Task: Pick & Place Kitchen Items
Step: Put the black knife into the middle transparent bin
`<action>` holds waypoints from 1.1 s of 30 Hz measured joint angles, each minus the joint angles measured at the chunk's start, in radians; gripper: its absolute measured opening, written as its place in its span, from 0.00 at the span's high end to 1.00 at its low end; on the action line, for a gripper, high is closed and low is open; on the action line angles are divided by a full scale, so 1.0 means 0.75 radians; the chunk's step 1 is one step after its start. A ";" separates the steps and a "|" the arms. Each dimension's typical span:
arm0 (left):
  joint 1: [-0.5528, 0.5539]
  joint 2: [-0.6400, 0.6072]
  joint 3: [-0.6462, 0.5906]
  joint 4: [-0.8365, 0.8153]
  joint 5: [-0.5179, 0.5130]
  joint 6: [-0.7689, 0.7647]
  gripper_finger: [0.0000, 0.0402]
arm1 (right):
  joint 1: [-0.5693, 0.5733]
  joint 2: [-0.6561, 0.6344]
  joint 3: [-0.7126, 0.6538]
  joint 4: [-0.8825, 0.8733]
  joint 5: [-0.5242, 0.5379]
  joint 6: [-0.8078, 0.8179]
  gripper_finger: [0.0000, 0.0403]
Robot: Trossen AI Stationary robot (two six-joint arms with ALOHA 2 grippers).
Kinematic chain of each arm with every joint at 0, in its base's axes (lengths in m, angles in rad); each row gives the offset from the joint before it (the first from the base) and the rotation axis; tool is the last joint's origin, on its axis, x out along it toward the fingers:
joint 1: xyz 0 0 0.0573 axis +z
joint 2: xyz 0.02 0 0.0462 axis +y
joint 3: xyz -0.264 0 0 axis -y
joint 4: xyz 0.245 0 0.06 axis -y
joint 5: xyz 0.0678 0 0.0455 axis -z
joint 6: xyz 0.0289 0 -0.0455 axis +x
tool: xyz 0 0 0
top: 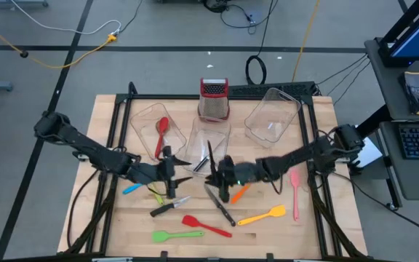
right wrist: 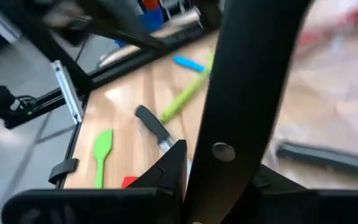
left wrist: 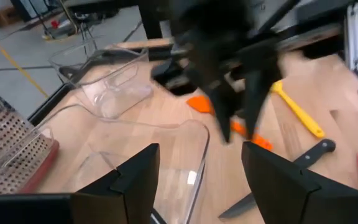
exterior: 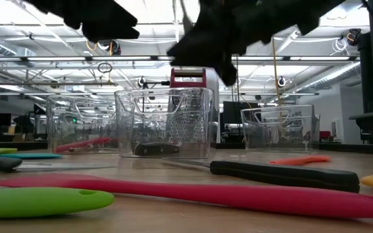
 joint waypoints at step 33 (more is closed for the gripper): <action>0.001 -0.106 -0.237 0.281 0.066 0.049 0.44 | -0.474 -0.215 0.000 -0.320 -0.967 1.217 0.85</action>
